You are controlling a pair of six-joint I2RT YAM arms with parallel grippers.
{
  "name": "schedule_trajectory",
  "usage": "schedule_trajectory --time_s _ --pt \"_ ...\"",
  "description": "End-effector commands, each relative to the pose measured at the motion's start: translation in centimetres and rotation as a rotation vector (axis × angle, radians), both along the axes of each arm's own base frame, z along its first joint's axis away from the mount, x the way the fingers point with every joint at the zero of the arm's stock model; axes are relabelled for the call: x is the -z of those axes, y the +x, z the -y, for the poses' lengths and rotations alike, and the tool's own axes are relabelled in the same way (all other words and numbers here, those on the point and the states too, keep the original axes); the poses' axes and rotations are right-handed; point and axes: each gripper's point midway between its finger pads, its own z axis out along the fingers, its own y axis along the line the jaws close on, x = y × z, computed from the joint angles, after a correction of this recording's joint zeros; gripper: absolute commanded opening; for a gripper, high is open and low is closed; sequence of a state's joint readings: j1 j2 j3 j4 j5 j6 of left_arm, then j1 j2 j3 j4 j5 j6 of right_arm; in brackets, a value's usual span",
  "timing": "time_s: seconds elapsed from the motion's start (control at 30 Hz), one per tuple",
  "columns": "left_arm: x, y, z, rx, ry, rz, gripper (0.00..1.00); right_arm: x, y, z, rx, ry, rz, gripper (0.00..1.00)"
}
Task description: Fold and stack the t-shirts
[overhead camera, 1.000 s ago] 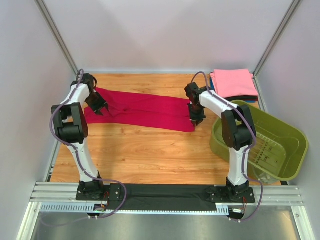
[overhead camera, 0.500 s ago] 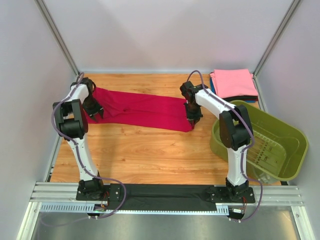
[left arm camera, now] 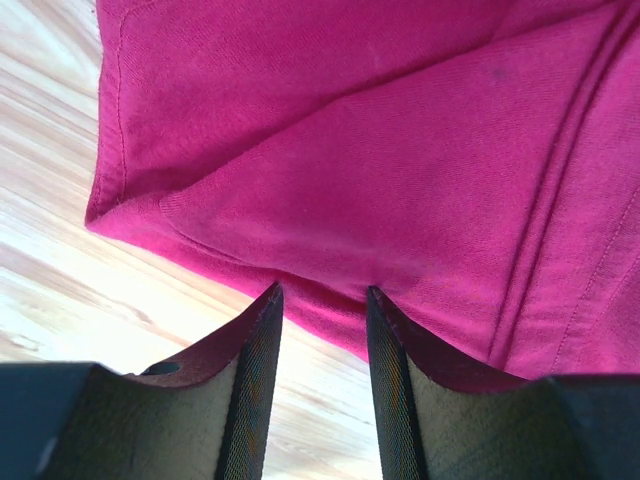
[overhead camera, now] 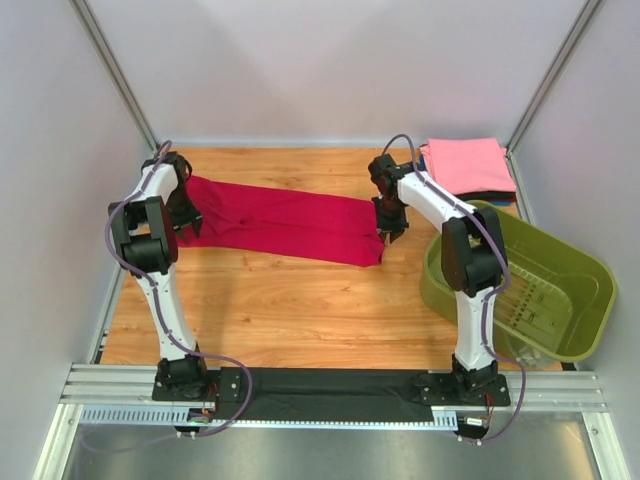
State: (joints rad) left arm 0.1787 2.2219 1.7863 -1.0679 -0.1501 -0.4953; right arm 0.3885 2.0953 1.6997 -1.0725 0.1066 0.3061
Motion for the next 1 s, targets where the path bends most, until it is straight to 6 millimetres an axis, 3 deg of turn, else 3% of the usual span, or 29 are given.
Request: schedule_trajectory --time_s 0.0,0.07,0.2,0.67,0.87,0.97 --pt "0.0 0.2 -1.8 0.035 0.068 -0.012 0.46 -1.9 2.5 -3.5 -0.011 0.208 0.049 0.26" --pt "0.1 0.2 -1.9 0.04 0.073 -0.015 0.46 -1.0 2.4 -4.2 0.004 0.274 0.019 0.25" --pt "0.3 0.0 -2.1 0.054 0.08 -0.03 0.46 0.9 2.3 -2.9 0.038 0.299 -0.027 0.25" --pt "0.3 0.4 -2.1 0.043 0.08 -0.015 0.46 2.2 1.0 -2.5 -0.001 0.311 -0.102 0.24" --pt "0.7 -0.3 -1.6 0.012 0.061 -0.025 0.45 2.9 0.3 -2.2 -0.002 0.302 -0.127 0.2" --pt "0.8 -0.2 -1.3 0.008 0.049 -0.022 0.45 2.9 0.3 -1.8 0.011 0.279 -0.123 0.13"
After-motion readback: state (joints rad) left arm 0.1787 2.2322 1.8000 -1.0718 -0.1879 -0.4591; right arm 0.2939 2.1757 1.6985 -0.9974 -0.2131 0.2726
